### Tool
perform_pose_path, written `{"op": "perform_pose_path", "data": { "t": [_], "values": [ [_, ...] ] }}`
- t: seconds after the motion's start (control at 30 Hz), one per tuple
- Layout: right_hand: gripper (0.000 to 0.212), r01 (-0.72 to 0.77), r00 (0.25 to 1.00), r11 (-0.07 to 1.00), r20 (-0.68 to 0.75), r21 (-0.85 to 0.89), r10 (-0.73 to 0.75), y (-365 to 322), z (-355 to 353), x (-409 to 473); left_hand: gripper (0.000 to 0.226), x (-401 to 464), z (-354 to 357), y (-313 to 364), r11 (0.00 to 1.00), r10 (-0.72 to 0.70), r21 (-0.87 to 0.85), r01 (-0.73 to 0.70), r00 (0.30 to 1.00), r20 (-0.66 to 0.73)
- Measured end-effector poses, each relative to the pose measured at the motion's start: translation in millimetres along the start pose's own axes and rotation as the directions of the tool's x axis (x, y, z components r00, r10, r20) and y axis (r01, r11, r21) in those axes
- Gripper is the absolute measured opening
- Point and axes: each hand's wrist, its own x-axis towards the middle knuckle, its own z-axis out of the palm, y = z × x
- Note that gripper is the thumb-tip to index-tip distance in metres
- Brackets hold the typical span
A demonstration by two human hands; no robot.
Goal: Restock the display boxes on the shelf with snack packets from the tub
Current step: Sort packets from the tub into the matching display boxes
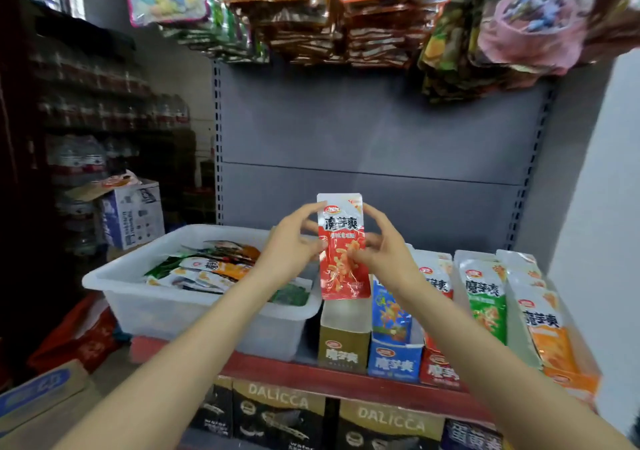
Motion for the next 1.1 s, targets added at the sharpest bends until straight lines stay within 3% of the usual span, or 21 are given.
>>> {"op": "perform_pose_path", "data": {
  "t": [0.17,0.3,0.5,0.6,0.73,0.87,1.0,1.1],
  "values": [
    [0.061,-0.012,0.988,0.995,-0.154,-0.102,-0.004,4.1,-70.8,-9.4,0.059,14.5,66.8,25.4,0.996,0.074,-0.048,-0.071,0.995,0.07],
    [0.063,-0.032,0.967,0.976,-0.255,-0.216,-0.025,18.5,-113.2,-16.0,0.075,23.9,116.6,35.6,0.993,0.118,0.004,-0.119,0.985,0.123],
    [0.092,-0.03,0.963,0.916,-0.257,-0.4,-0.08,43.5,-140.1,-20.3,0.082,35.7,156.8,31.5,0.98,0.134,0.118,-0.161,0.969,0.208],
    [0.097,-0.022,0.974,0.824,-0.196,-0.567,-0.109,53.2,-144.8,-16.0,0.081,38.2,161.4,24.3,0.964,0.129,0.199,-0.175,0.966,0.225],
    [0.064,-0.013,0.987,0.709,-0.124,-0.705,-0.105,59.5,-146.5,-12.0,0.064,39.8,164.7,9.2,0.908,0.151,0.352,-0.228,0.961,0.233],
    [0.024,-0.048,0.99,0.487,-0.105,-0.872,-0.091,65.3,-147.2,-7.8,0.028,41.6,166.7,4.6,0.72,0.187,0.634,-0.284,0.958,0.217],
    [0.02,-0.067,0.986,0.402,-0.123,-0.913,-0.115,64.8,-142.9,-3.8,0.028,44.7,172.3,4.0,0.673,0.167,0.698,-0.245,0.97,0.179],
    [0.026,-0.079,0.986,0.31,-0.119,-0.948,-0.113,64.0,-140.4,-2.9,0.033,42.6,169.9,4.9,0.701,0.159,0.676,-0.227,0.974,0.162]
  ]
}}
